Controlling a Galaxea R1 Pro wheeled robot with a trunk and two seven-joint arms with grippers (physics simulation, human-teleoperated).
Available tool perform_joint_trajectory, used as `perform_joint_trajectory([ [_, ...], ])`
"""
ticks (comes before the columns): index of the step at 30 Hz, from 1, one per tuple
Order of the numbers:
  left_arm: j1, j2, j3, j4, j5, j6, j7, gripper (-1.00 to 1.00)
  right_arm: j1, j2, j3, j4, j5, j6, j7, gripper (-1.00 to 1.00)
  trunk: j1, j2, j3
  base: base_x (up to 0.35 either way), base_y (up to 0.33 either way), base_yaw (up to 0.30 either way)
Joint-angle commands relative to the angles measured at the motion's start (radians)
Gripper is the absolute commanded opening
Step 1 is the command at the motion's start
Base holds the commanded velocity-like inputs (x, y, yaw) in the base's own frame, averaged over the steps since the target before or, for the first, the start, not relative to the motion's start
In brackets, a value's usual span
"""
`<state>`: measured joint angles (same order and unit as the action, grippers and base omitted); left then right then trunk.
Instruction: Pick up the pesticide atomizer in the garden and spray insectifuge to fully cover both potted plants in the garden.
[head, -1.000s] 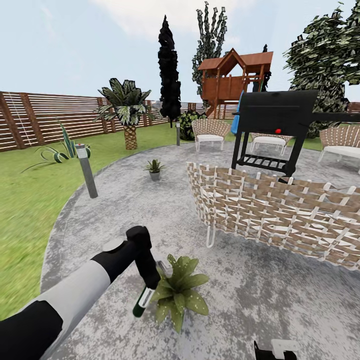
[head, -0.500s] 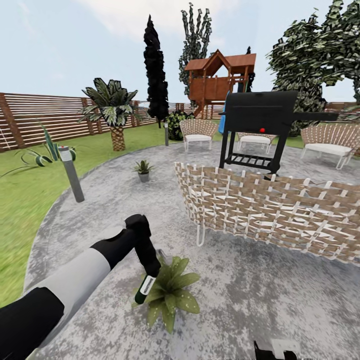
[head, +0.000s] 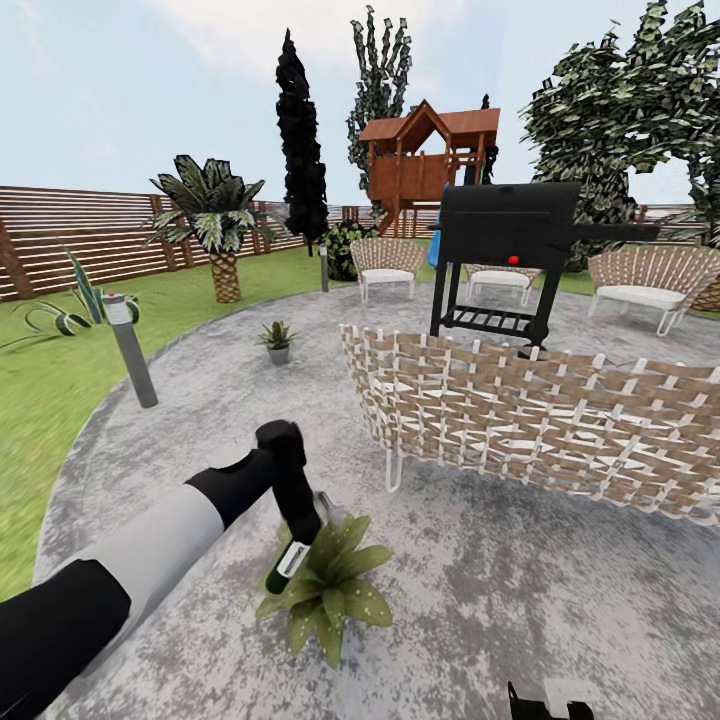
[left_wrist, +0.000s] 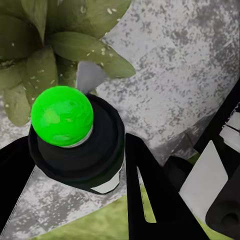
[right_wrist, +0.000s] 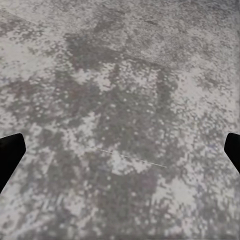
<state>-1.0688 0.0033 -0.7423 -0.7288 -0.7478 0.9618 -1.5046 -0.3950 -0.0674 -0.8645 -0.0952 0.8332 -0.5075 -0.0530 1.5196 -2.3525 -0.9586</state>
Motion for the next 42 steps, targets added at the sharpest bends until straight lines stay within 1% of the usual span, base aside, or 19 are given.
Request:
perform_joint_trajectory([
  [1, -0.003, -0.001, -0.003, -0.001, -0.009, 0.011, -0.01, -1.0, -0.001, 0.0, -0.005, 0.002, 0.011, -0.003, -0.006, 1.0, 0.0, 0.0, -0.001, 0.053, 0.0, 0.0],
  [7, -0.005, 0.005, -0.003, -0.002, -0.011, 0.011, -0.009, -1.0, -0.001, 0.0, -0.005, 0.002, 0.011, -0.003, -0.007, 1.0, 0.0, 0.0, -0.001, 0.198, 0.0, 0.0],
  [11, -0.005, -0.001, -0.003, -0.003, -0.011, 0.011, -0.009, -1.0, -0.001, 0.0, -0.005, 0.002, 0.011, -0.003, -0.007, 1.0, 0.0, 0.0, -0.001, -0.077, 0.051, -0.123],
  [16, -0.006, -0.004, -0.003, -0.003, -0.012, 0.011, -0.009, -1.0, -0.001, 0.0, -0.005, 0.002, 0.011, -0.003, -0.007, 1.0, 0.0, 0.0, -0.001, -0.208, 0.222, -0.259],
  [23, -0.009, 0.001, -0.002, -0.002, -0.01, 0.012, -0.009, -1.0, -0.001, 0.0, -0.005, 0.002, 0.011, -0.003, -0.007, 1.0, 0.0, 0.0, -0.001, -0.166, 0.265, -0.267],
  [29, -0.007, -0.005, -0.005, -0.001, -0.01, 0.011, -0.009, -1.0, -0.001, 0.0, -0.005, 0.002, 0.011, -0.003, -0.007, 1.0, 0.0, 0.0, -0.001, 0.143, 0.287, -0.24],
  [32, -0.001, -0.004, -0.007, -0.001, -0.012, 0.01, -0.009, -1.0, -0.001, 0.0, -0.005, 0.002, 0.011, -0.003, -0.006, 1.0, 0.0, 0.0, -0.001, 0.236, 0.227, -0.029],
  [33, 0.001, -0.004, -0.008, -0.001, -0.02, 0.009, -0.009, -1.0, -0.001, -0.001, -0.005, 0.002, 0.011, -0.003, -0.005, 1.0, 0.0, 0.0, -0.001, 0.162, 0.138, -0.008],
  [35, 0.005, -0.004, -0.008, -0.001, -0.058, 0.01, -0.009, -1.0, -0.001, -0.001, -0.005, 0.001, 0.011, -0.003, -0.005, 1.0, 0.0, 0.0, -0.001, 0.068, 0.058, -0.003],
  [36, 0.006, -0.003, -0.007, -0.001, -0.095, 0.01, -0.009, -1.0, -0.001, -0.001, -0.005, 0.001, 0.011, -0.003, -0.005, 1.0, 0.0, 0.0, -0.001, 0.022, 0.018, -0.001],
  [37, 0.007, -0.004, -0.006, -0.001, -0.11, 0.01, -0.009, -1.0, -0.001, -0.002, -0.005, 0.001, 0.011, -0.003, -0.005, 1.0, 0.0, 0.0, -0.001, 0.011, 0.009, -0.001],
  [39, 0.007, -0.004, -0.004, -0.002, -0.122, 0.011, -0.01, -1.0, -0.001, -0.001, -0.005, 0.001, 0.011, -0.003, -0.006, 1.0, 0.0, 0.0, -0.001, 0.004, 0.004, 0.0],
  [41, 0.007, -0.005, -0.002, -0.003, -0.124, 0.01, -0.013, -1.0, -0.001, -0.001, -0.005, 0.001, 0.011, -0.003, -0.007, 1.0, 0.0, 0.0, -0.001, 0.001, 0.001, 0.0],
  [42, 0.007, -0.005, -0.002, -0.004, -0.126, 0.009, -0.025, -1.0, -0.001, -0.001, -0.005, 0.001, 0.011, -0.003, -0.007, 1.0, 0.0, 0.0, -0.001, 0.0, 0.0, 0.0],
])
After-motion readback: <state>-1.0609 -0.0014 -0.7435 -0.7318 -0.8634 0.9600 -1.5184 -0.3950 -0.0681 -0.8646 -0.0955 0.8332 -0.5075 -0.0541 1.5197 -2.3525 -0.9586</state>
